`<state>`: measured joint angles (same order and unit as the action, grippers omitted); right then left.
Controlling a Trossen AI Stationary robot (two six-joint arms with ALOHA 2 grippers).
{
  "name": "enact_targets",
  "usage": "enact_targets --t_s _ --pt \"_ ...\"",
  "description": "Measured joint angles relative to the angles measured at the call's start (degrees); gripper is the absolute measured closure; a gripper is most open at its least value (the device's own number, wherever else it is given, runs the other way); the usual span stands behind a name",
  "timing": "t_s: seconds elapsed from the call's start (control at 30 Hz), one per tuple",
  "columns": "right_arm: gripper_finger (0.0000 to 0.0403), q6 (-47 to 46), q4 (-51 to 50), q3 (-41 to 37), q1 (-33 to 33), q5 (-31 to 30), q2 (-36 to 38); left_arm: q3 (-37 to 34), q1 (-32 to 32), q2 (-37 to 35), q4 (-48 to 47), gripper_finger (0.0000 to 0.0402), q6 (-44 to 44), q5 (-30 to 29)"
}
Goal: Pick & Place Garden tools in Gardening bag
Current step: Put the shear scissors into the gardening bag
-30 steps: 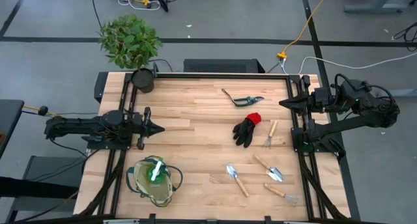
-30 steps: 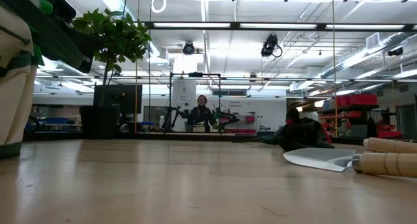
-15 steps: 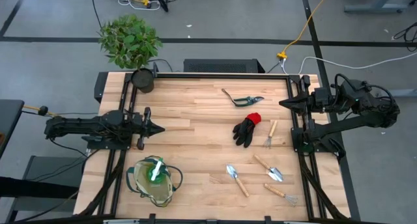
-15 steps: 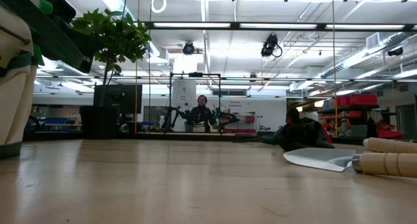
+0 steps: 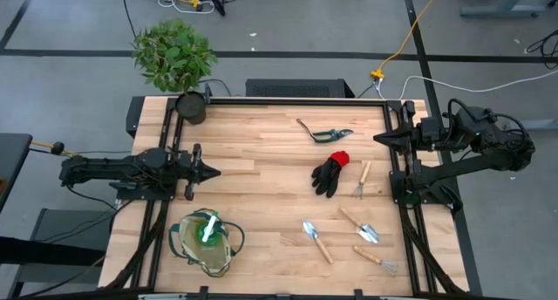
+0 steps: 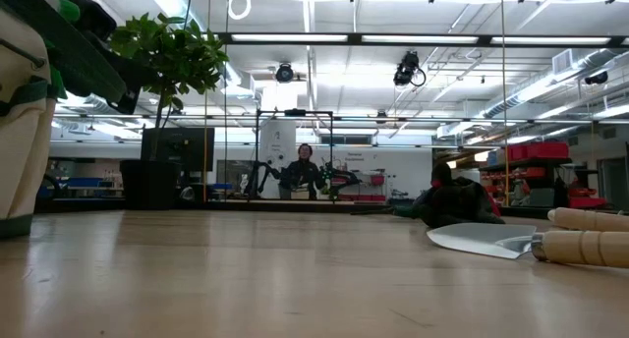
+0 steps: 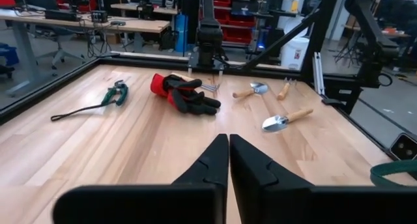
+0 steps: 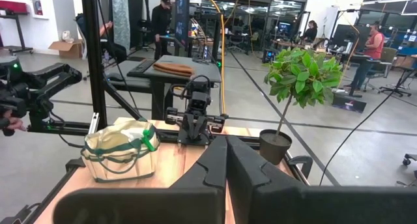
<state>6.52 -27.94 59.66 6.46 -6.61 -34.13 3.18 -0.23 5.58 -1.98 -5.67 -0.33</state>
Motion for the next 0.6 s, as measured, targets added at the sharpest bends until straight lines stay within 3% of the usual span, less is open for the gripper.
enact_targets --t_s 0.6 --pt "0.0392 0.01 0.01 0.00 0.01 0.00 0.01 0.02 0.01 0.00 0.03 0.0367 -1.59 -0.05"
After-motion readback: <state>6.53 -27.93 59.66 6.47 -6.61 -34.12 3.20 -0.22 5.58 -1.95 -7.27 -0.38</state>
